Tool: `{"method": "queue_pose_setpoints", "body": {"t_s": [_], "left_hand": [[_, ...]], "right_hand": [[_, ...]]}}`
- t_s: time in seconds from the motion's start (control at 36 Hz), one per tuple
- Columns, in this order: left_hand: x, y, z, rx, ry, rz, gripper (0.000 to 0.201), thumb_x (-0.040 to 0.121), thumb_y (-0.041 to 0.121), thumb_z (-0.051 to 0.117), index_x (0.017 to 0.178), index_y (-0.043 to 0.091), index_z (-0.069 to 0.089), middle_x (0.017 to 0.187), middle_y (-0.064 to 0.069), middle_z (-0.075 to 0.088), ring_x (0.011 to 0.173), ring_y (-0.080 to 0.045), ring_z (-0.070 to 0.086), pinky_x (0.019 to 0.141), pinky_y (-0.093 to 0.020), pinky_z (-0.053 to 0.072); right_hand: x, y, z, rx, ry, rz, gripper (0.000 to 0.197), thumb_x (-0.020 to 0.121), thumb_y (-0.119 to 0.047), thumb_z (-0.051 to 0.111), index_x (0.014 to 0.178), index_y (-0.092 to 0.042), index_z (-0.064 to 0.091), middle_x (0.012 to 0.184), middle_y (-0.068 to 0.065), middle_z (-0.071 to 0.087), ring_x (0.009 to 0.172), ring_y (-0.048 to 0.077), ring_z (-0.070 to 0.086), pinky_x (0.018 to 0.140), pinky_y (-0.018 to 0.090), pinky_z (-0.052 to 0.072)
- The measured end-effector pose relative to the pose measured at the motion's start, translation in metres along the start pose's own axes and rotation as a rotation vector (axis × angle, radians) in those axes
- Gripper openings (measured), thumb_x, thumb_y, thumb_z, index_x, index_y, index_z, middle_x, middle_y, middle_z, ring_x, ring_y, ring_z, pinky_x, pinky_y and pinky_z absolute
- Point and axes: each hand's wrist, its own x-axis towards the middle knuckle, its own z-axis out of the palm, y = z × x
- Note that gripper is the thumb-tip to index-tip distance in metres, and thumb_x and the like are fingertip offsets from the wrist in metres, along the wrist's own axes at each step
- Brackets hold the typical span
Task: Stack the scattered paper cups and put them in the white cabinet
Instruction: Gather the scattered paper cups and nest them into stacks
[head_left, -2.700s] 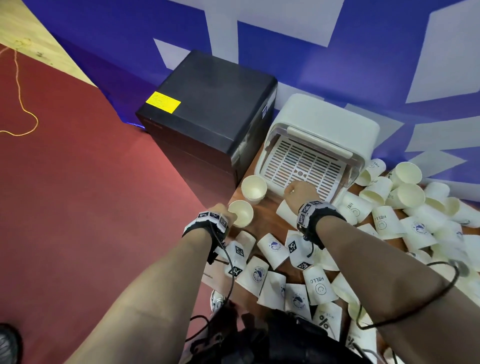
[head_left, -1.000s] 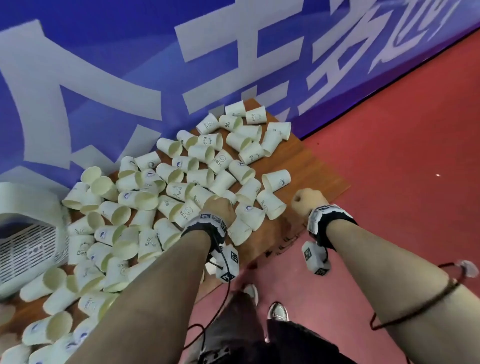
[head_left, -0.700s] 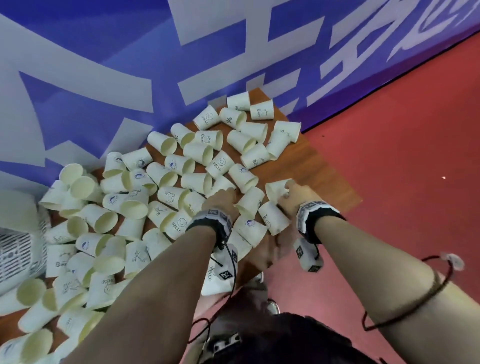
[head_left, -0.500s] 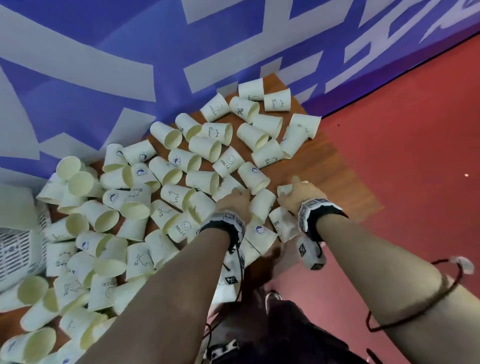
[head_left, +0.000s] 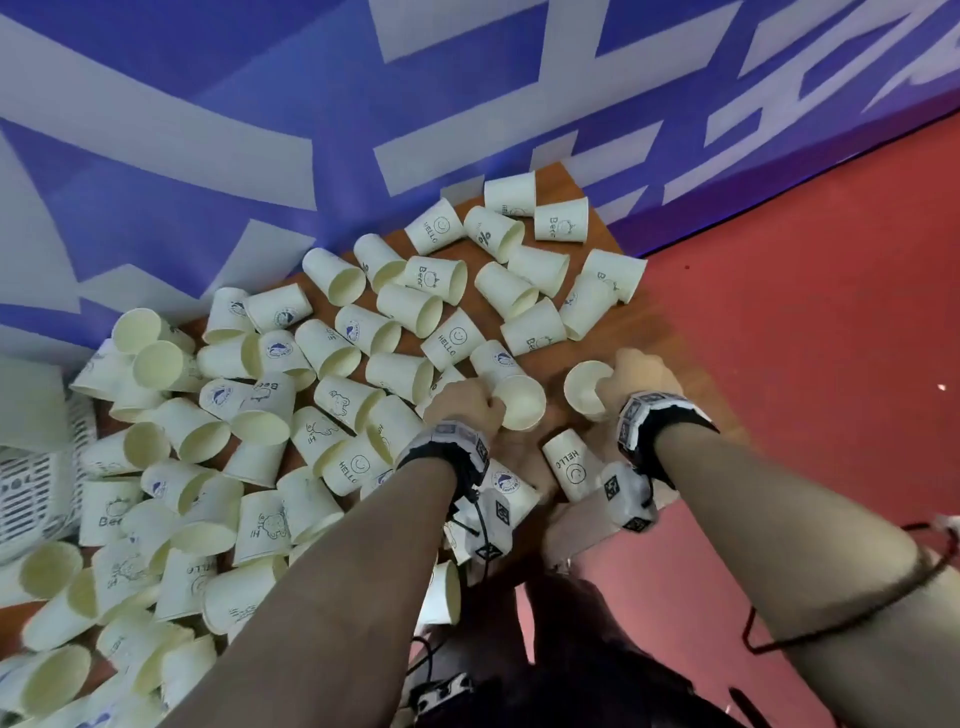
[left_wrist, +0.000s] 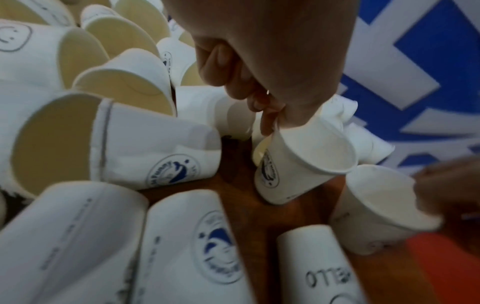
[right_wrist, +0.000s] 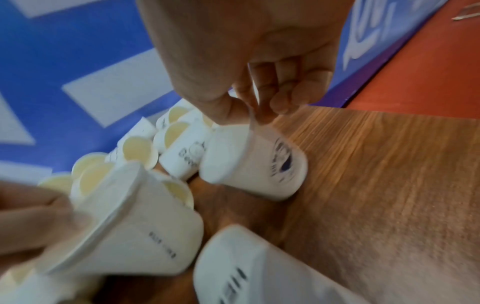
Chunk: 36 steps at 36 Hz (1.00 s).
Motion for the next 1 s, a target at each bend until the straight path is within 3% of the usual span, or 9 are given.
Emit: {"method": "queue_pose_setpoints", "body": {"t_s": [0.06, 0.11, 0.19, 0.28, 0.36, 0.53, 0.69, 0.83, 1.0], "left_hand": [[-0.004, 0.003, -0.012, -0.066, 0.018, -0.057, 0.028, 0.091, 0.033, 0.046, 0.075, 0.011, 0.054, 0.075, -0.003, 0.059, 0.071, -0.021, 0.055, 0.053, -0.027, 0.032], [-0.009, 0.005, -0.027, -0.109, 0.058, -0.1, 0.031, 0.089, 0.031, 0.047, 0.066, 0.011, 0.05, 0.065, -0.001, 0.051, 0.064, -0.019, 0.049, 0.049, -0.027, 0.027], [-0.02, 0.003, -0.051, -0.148, 0.107, -0.182, 0.035, 0.087, 0.031, 0.049, 0.058, 0.013, 0.042, 0.056, -0.001, 0.045, 0.052, -0.018, 0.041, 0.047, -0.026, 0.025], [-0.035, -0.009, -0.069, -0.206, 0.143, -0.251, 0.037, 0.088, 0.032, 0.049, 0.058, 0.013, 0.037, 0.057, -0.003, 0.042, 0.052, -0.021, 0.039, 0.048, -0.027, 0.025], [-0.053, -0.028, -0.078, -0.221, 0.183, -0.342, 0.033, 0.089, 0.033, 0.048, 0.066, 0.009, 0.048, 0.067, -0.007, 0.052, 0.058, -0.023, 0.045, 0.053, -0.029, 0.033], [-0.107, -0.076, -0.075, -0.263, 0.257, -0.546, 0.032, 0.089, 0.033, 0.048, 0.069, 0.008, 0.051, 0.069, -0.007, 0.053, 0.059, -0.022, 0.047, 0.054, -0.027, 0.033], [-0.177, -0.131, -0.066, -0.369, 0.366, -0.72, 0.038, 0.087, 0.033, 0.05, 0.056, 0.016, 0.036, 0.054, -0.002, 0.038, 0.051, -0.021, 0.037, 0.048, -0.027, 0.025], [-0.234, -0.181, -0.062, -0.439, 0.427, -0.857, 0.036, 0.086, 0.033, 0.051, 0.059, 0.015, 0.037, 0.059, -0.003, 0.04, 0.053, -0.021, 0.039, 0.049, -0.028, 0.026], [-0.302, -0.25, -0.059, -0.424, 0.474, -0.951, 0.034, 0.086, 0.036, 0.052, 0.061, 0.013, 0.049, 0.062, -0.005, 0.053, 0.062, -0.026, 0.053, 0.054, -0.029, 0.037]], "right_hand": [[-0.001, 0.0, -0.017, 0.064, -0.005, -0.007, 0.011, 0.086, -0.017, 0.056, 0.081, -0.007, 0.051, 0.093, 0.016, 0.058, 0.078, 0.031, 0.055, 0.067, 0.031, 0.044], [-0.002, -0.005, -0.031, 0.11, 0.001, -0.077, 0.014, 0.085, -0.015, 0.057, 0.074, -0.008, 0.05, 0.088, 0.014, 0.059, 0.073, 0.029, 0.054, 0.064, 0.028, 0.042], [-0.007, -0.017, -0.047, 0.16, 0.031, -0.207, 0.015, 0.083, -0.014, 0.057, 0.091, -0.005, 0.064, 0.087, 0.011, 0.063, 0.069, 0.025, 0.056, 0.059, 0.027, 0.045], [-0.012, -0.035, -0.056, 0.146, 0.04, -0.348, 0.022, 0.086, -0.013, 0.057, 0.103, -0.003, 0.068, 0.104, 0.016, 0.065, 0.095, 0.031, 0.061, 0.078, 0.031, 0.05], [-0.022, -0.058, -0.056, 0.166, 0.045, -0.41, 0.024, 0.087, -0.014, 0.057, 0.106, -0.003, 0.068, 0.112, 0.015, 0.064, 0.105, 0.032, 0.06, 0.083, 0.03, 0.048], [-0.06, -0.108, -0.029, 0.108, -0.015, -0.613, 0.02, 0.081, -0.009, 0.058, 0.09, 0.006, 0.068, 0.093, 0.021, 0.069, 0.093, 0.038, 0.065, 0.075, 0.036, 0.054], [-0.111, -0.161, 0.003, 0.0, -0.126, -0.783, 0.029, 0.084, -0.008, 0.056, 0.107, 0.007, 0.066, 0.107, 0.024, 0.067, 0.098, 0.037, 0.063, 0.087, 0.043, 0.054], [-0.16, -0.211, 0.03, -0.074, -0.146, -0.899, 0.029, 0.086, -0.013, 0.058, 0.111, -0.001, 0.066, 0.112, 0.018, 0.066, 0.102, 0.036, 0.061, 0.087, 0.038, 0.052], [-0.234, -0.269, 0.081, -0.1, -0.167, -0.991, 0.03, 0.084, -0.01, 0.057, 0.109, 0.005, 0.066, 0.108, 0.024, 0.066, 0.097, 0.037, 0.063, 0.085, 0.043, 0.054]]}}
